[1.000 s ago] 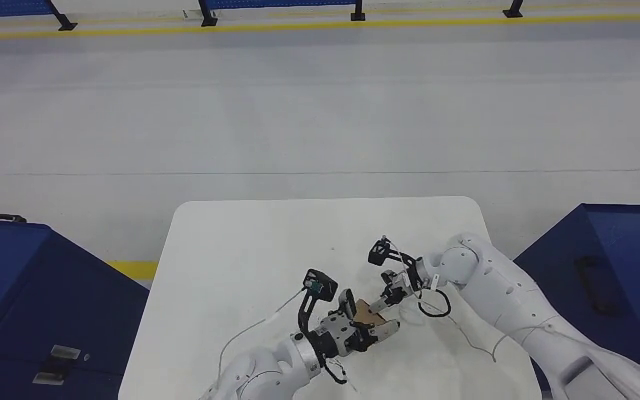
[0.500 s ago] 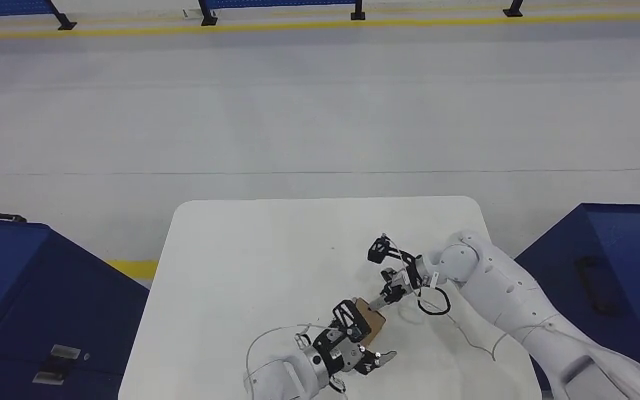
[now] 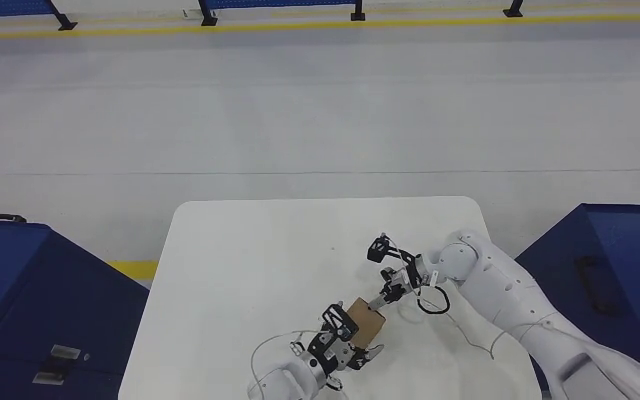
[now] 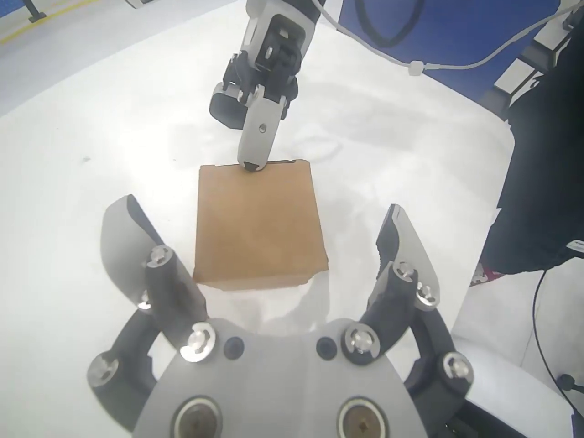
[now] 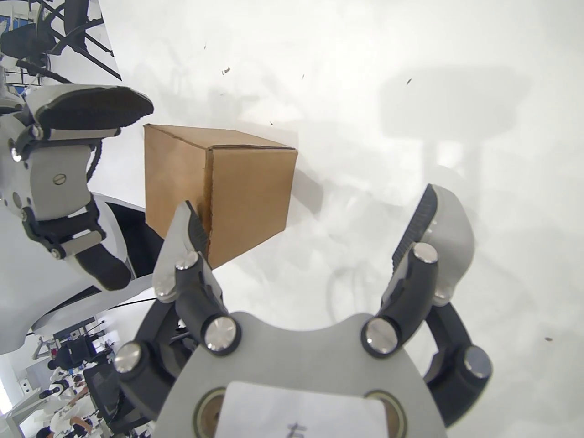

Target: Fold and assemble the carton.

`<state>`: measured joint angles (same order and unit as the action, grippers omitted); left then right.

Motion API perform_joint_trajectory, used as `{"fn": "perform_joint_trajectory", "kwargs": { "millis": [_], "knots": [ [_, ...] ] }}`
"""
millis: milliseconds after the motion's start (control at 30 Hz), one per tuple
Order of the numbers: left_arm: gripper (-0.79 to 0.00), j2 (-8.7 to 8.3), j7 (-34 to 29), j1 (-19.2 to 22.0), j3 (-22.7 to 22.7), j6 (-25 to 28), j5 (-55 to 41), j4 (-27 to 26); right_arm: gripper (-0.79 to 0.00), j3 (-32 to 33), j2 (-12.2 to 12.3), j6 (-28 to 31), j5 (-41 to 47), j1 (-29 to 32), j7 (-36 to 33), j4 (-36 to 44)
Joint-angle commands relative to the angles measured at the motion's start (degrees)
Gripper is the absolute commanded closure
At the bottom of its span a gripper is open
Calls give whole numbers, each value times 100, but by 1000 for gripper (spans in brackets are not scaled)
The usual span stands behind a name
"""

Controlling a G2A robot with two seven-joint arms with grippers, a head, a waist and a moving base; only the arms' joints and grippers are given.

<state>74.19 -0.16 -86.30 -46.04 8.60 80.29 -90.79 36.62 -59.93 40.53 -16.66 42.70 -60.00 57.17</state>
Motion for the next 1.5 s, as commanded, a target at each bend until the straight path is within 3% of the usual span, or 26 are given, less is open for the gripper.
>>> {"fn": "perform_joint_trajectory", "kwargs": {
  "millis": [0, 900, 1167, 1367, 1467],
  "knots": [
    [-785, -13, 266, -44, -18, 44, 47, 43, -785, -11, -7, -2, -17, 1, 6, -4],
    [-785, 164, 136, 288, 257, -326, 58, 831, -785, -70, -76, -103, -96, 9, 39, 0],
    [-785, 147, 229, 342, 157, -128, 71, 890, -785, -58, -86, -135, -88, -18, -1, 0],
    [-785, 80, 579, 397, 3, 476, 59, 1053, -785, -53, -97, -123, -62, -24, -6, -15],
    [-785, 80, 687, 446, -3, 522, 109, 1213, -785, -62, -107, -108, -55, -31, -18, -28]
  ]
}}
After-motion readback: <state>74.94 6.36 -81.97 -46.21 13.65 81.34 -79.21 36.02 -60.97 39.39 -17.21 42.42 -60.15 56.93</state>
